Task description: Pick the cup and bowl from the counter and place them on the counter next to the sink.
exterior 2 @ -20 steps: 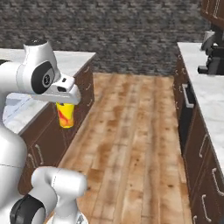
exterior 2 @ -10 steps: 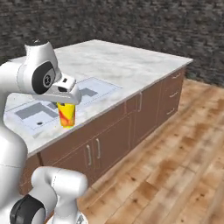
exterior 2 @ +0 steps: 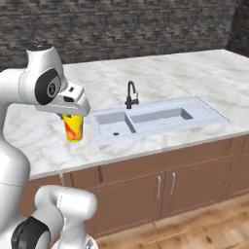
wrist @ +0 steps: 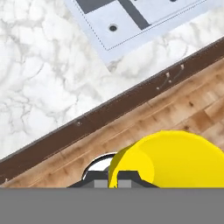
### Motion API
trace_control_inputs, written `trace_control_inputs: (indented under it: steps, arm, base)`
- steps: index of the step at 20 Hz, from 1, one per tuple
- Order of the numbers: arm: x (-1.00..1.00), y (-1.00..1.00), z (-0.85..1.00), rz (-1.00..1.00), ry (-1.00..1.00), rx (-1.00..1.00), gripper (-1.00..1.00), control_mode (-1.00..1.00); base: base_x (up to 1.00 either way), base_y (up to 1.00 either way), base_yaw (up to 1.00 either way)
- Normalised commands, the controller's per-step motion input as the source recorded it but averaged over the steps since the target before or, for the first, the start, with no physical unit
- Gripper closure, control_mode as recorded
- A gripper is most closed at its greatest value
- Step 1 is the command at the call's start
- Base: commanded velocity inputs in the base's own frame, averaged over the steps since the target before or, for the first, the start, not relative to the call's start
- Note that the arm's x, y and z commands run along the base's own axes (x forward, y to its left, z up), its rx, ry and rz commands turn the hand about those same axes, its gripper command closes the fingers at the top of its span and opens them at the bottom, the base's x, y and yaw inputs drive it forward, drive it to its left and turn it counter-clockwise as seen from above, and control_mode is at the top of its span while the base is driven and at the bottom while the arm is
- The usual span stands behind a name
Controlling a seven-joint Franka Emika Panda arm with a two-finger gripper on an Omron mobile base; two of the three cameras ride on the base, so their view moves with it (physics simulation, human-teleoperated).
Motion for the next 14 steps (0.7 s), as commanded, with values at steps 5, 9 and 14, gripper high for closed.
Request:
trace_control_inputs:
  steps: [5,9,14]
  arm:
    - [0.0,0.0,0.0,0.0,0.0,0.0,1.0,1.0]
    - [0.0,0.0,0.0,0.0,0.0,0.0,1.0,1.0]
    - [0.0,0.0,0.0,0.0,0.0,0.0,1.0,1.0]
  base:
    - [0.47,-0.41,0.58]
    - [0.59,-0.36,0.27]
    - [0.81,-0.52,0.29]
